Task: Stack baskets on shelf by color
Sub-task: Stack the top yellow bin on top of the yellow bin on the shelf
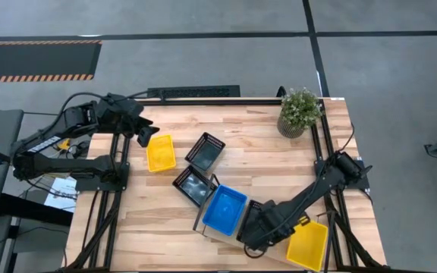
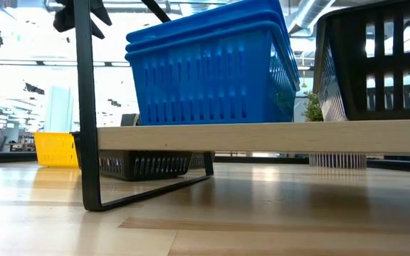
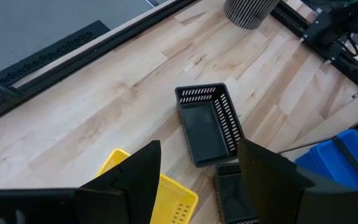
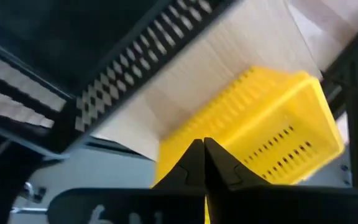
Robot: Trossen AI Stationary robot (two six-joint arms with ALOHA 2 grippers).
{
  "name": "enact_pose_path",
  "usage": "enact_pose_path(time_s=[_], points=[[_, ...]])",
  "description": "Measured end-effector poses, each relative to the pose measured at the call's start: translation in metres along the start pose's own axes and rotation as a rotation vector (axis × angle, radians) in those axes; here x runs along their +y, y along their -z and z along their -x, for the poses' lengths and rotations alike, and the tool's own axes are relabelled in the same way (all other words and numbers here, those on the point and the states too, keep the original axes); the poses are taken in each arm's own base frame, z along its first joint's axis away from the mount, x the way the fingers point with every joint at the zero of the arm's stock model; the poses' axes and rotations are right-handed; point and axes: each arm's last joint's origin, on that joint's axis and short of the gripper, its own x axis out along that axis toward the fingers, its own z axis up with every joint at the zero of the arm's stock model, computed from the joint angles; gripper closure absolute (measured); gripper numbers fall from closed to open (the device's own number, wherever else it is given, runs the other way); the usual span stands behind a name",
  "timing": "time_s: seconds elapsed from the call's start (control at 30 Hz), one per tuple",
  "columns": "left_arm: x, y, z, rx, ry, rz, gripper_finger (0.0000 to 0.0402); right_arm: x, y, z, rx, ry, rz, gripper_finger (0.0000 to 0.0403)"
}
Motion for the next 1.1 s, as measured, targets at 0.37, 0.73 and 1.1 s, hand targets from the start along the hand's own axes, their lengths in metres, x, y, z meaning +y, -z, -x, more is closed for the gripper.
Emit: enact_pose_path(time_s=[0.37,0.73,1.1], points=[[0.001,0.005,-0.009,0.032,0.01,0.008,0.02,-0.001,0.016,0.012,0.01,-0.055,-0.022,0.0399],[0.001,0.005,-0.009,0.033,0.013,0.006,0.02,-0.011,0.041,-0.019,0.047,0.079,-0.133,0.04],[0.001,0.005,-0.009,0.033,0.013,0.003,0.02,-0.013,0.026,-0.044,0.011,0.165,-0.171,0.0394]])
